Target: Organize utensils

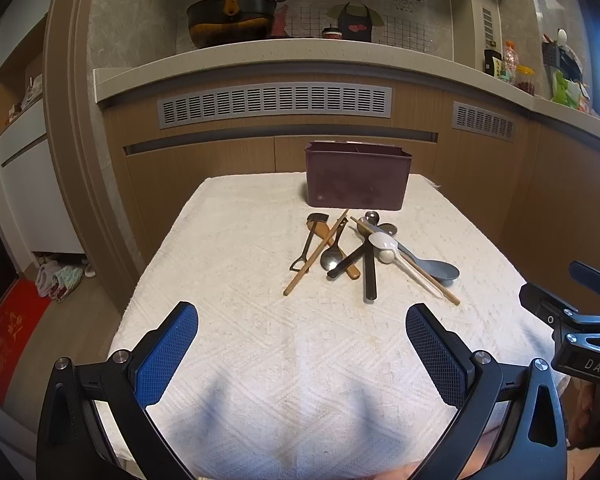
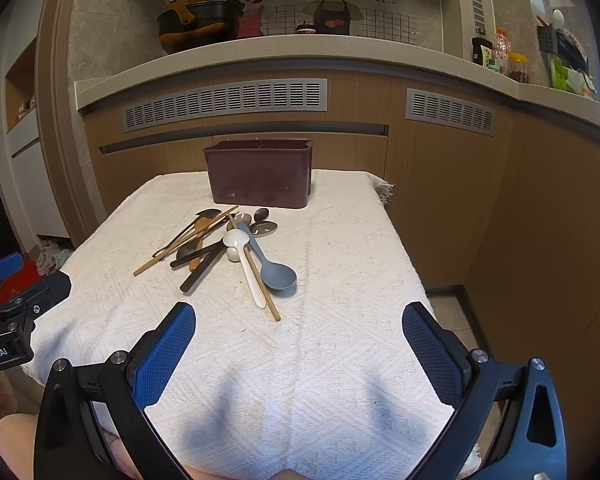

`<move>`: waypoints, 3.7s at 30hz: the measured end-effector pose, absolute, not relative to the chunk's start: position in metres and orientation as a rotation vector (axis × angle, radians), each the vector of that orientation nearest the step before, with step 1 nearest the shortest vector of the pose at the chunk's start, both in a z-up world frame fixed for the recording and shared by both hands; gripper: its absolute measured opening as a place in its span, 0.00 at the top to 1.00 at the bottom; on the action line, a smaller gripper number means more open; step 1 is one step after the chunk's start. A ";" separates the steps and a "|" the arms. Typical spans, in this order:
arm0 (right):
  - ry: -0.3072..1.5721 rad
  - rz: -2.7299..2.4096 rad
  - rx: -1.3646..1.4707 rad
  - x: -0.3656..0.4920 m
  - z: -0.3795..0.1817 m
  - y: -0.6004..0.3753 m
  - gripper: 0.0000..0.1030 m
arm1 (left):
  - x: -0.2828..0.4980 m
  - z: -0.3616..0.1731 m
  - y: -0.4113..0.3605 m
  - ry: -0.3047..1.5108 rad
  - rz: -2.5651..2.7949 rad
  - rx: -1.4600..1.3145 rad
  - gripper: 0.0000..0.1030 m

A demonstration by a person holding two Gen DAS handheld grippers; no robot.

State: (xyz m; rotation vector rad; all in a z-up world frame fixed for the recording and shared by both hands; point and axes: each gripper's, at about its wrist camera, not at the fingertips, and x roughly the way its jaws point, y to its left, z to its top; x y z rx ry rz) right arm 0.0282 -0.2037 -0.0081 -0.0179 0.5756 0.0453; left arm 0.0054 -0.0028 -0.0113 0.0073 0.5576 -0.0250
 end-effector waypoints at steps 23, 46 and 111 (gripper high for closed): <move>0.588 0.043 -0.016 0.028 -0.007 -0.204 0.00 | 0.002 -0.010 -0.002 0.568 -0.033 0.007 0.00; 0.587 0.040 -0.013 0.028 -0.006 -0.205 0.00 | 0.003 -0.010 -0.002 0.573 -0.034 0.009 0.00; 0.953 0.427 -0.194 0.249 -0.067 -0.129 0.68 | 0.194 -0.028 0.073 0.717 -0.068 -0.042 0.04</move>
